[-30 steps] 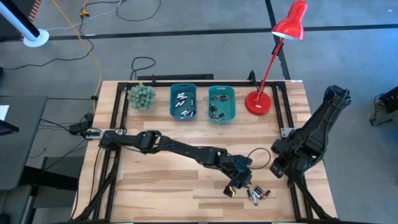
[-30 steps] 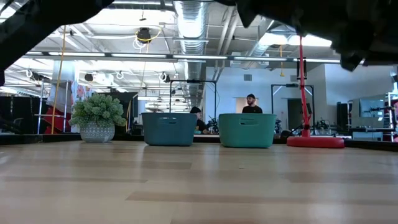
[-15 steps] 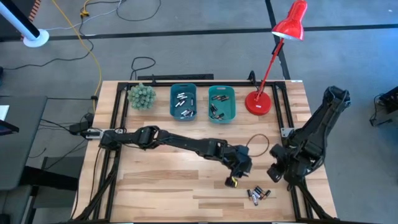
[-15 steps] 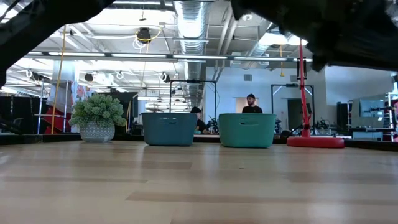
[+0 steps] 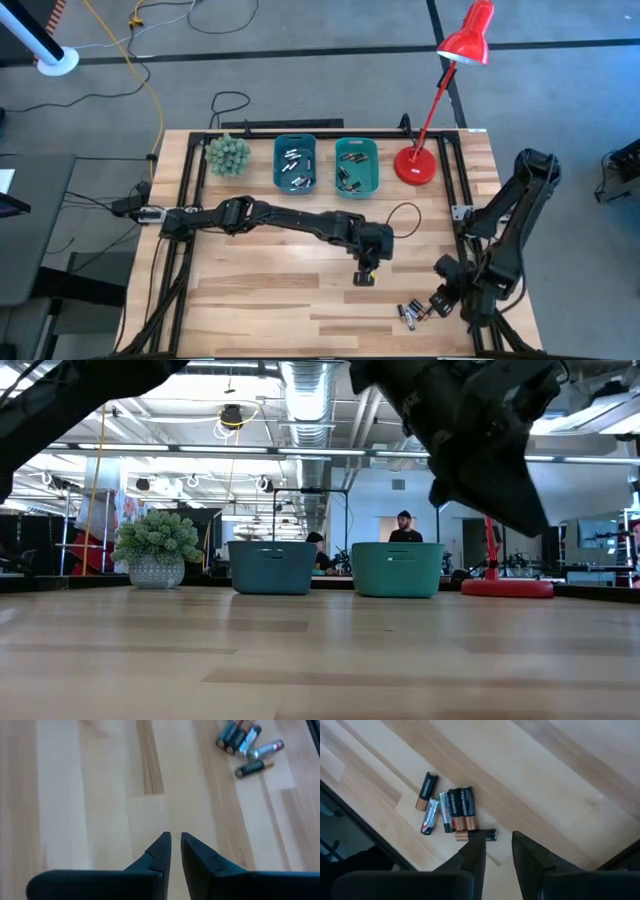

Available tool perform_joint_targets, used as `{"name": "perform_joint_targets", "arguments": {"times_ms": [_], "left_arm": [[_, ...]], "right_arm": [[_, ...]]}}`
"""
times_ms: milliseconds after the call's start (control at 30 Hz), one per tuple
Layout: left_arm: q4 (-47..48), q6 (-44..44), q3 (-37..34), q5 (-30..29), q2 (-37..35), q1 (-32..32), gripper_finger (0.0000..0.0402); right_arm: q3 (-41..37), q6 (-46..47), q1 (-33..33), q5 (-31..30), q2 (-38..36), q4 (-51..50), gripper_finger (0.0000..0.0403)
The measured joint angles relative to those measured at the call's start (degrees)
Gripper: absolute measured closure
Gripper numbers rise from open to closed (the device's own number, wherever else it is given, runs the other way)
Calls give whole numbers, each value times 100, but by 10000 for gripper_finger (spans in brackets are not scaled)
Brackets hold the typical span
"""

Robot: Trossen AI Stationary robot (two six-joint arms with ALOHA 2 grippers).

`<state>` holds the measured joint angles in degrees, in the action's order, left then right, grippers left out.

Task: Sort batteries
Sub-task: Put the black battery into the green bin

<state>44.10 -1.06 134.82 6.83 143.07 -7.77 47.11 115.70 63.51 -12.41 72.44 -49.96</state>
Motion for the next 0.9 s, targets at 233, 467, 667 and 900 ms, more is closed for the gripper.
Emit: {"name": "perform_joint_targets", "arguments": {"times_ms": [233,467,667,900], "left_arm": [[816,-326,-7,-330,-208,-113,375],[1594,-678,-193,-1367,-650,-421,375],[1182,-1336,-1702,-2237,-1621,-815,375],[-920,-2687,-4609,-3131,-3343,-1408,375]], "right_arm": [[478,20,109,-1,258,-711,292],[706,540,625,-294,634,-833,292],[809,747,930,-386,1025,-856,292],[1080,396,890,-432,1200,-1274,292]]}}
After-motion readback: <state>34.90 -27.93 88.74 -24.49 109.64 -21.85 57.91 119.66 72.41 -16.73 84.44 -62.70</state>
